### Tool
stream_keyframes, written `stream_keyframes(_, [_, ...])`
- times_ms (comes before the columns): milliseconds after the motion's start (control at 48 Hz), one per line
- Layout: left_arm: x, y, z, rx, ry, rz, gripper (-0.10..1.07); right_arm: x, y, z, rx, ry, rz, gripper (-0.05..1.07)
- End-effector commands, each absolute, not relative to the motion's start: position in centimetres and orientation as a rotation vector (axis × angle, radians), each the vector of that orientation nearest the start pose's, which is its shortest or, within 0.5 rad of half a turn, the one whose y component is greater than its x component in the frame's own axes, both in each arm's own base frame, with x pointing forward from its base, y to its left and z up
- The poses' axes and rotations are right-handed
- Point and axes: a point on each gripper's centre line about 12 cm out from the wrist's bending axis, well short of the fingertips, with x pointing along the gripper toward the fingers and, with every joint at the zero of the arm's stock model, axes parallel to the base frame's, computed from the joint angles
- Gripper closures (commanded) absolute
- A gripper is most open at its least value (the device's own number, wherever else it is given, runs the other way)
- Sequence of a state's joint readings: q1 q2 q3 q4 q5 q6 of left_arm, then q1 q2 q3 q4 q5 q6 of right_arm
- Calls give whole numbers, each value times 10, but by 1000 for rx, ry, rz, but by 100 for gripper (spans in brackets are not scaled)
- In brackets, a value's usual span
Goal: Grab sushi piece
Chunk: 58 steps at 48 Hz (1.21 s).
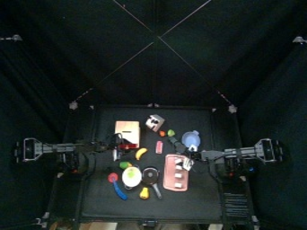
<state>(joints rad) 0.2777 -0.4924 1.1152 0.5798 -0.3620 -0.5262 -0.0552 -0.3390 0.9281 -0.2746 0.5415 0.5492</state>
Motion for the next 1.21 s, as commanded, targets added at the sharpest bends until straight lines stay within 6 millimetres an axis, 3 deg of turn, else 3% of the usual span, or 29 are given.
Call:
stream_keyframes(0, [262, 48, 212, -56, 278, 62, 14, 261, -28, 159, 164, 1083, -329, 0])
stream_keyframes(562, [256, 47, 205, -113, 277, 78, 14, 285, -23, 130, -13, 1211, -294, 1])
stream_keyframes(1188, [254, 48, 200, -142, 285, 94, 14, 289, -15, 126, -33, 1222, -272, 1])
